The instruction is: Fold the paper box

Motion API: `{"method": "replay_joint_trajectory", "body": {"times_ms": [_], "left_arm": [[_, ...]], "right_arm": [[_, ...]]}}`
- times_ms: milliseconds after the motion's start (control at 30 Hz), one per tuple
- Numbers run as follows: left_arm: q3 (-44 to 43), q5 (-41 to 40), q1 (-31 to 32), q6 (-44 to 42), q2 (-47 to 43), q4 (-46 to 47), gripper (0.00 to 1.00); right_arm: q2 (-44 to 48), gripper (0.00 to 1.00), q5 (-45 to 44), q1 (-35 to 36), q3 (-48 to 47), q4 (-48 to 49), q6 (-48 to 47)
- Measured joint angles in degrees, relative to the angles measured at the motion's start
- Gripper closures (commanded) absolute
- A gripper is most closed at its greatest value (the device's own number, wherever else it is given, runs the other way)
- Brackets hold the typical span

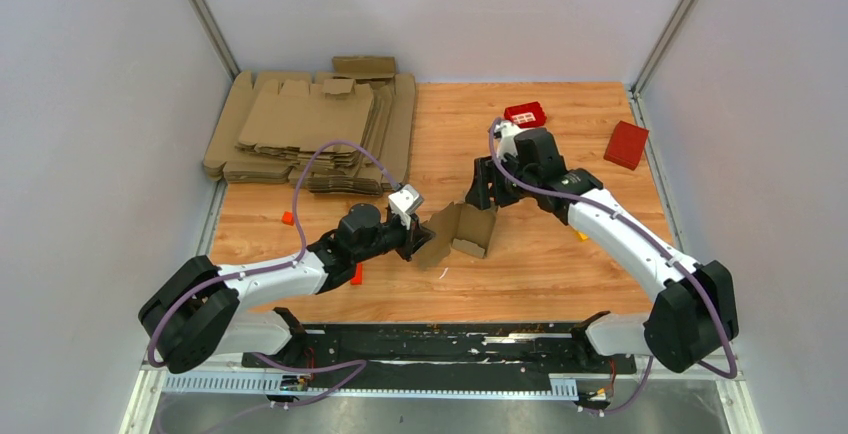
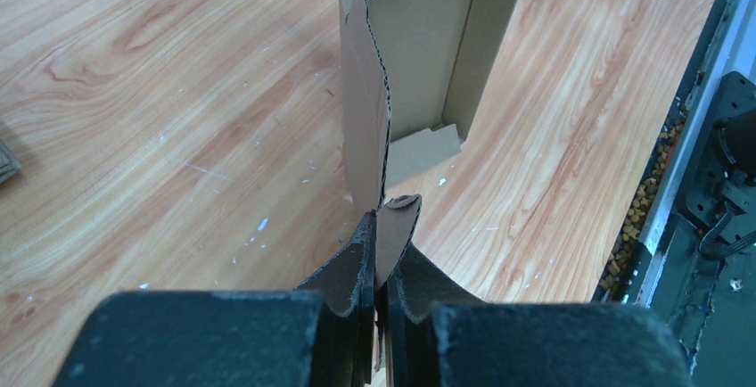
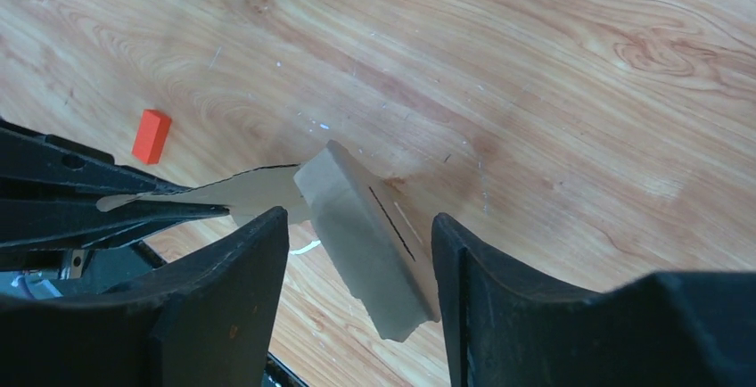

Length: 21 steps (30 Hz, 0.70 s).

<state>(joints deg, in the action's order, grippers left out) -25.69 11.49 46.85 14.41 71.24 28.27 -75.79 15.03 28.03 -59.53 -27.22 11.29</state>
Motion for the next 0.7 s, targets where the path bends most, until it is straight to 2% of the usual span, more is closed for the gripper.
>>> {"method": "replay_joint_trajectory", "body": {"times_ms": [167,300,700], "left_arm": [[0.00,0.02,0.00,0.00,0.00,0.00,0.92],[0.00,0.02,0.00,0.00,0.00,0.00,0.92],[0.00,0.44,0.07,0.00,0.00,-0.37,0.92]], "right_arm": [[0.00,0.44,1.64,0.79,0.00,-0.17,-1.16],[0.00,0.40,1.29,2.99,0.00,-1.18,-2.10],[-2.82,0.40,-7.82,11.82,-1.70,-7.80,-4.81]]}}
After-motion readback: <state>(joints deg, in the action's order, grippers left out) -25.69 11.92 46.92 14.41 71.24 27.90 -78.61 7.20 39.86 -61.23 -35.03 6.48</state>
